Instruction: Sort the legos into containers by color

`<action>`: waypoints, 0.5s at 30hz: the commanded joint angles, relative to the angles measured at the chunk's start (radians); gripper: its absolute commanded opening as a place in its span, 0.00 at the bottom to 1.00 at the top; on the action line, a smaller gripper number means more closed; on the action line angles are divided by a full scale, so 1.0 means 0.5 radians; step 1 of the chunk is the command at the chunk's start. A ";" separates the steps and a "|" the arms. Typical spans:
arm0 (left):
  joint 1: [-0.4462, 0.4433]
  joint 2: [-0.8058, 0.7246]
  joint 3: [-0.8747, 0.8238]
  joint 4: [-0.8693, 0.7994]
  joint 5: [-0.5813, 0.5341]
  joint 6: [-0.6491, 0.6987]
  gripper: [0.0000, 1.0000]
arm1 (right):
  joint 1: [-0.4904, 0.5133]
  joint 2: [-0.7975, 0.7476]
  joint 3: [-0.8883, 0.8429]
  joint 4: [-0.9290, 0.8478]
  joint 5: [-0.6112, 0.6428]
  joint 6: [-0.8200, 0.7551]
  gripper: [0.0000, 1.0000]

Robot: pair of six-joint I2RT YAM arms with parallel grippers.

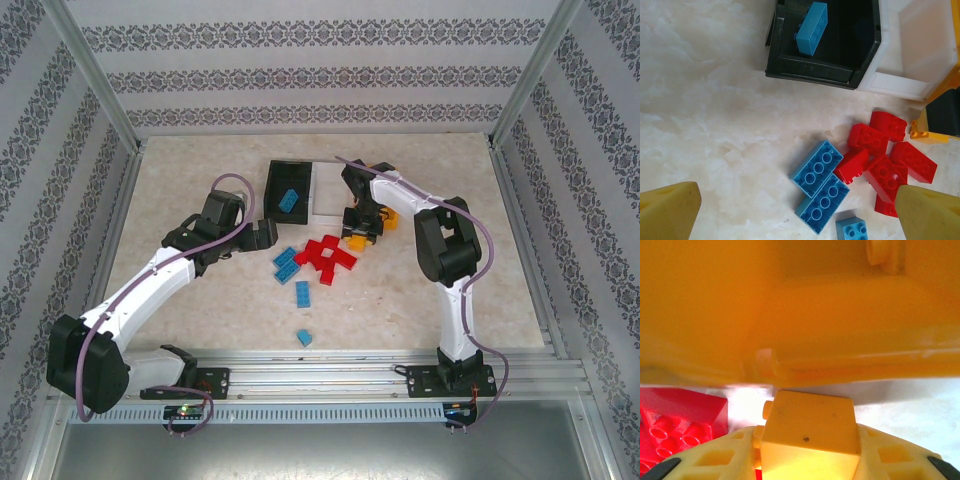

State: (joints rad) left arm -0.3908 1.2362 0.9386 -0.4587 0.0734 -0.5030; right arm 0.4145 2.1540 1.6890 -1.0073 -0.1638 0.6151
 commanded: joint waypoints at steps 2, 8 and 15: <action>0.021 0.001 0.032 0.091 -0.026 -0.021 1.00 | -0.023 -0.237 -0.015 -0.122 0.017 -0.075 0.41; 0.024 0.107 0.088 0.079 0.023 -0.105 1.00 | -0.145 -0.437 0.029 -0.156 -0.030 -0.107 0.41; 0.022 0.206 0.142 0.146 0.202 -0.170 1.00 | -0.340 -0.307 0.394 -0.178 -0.036 -0.193 0.42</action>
State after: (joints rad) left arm -0.3843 1.3357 0.9844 -0.4397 0.1207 -0.5587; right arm 0.2691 1.9610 1.8164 -1.0740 -0.1734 0.5495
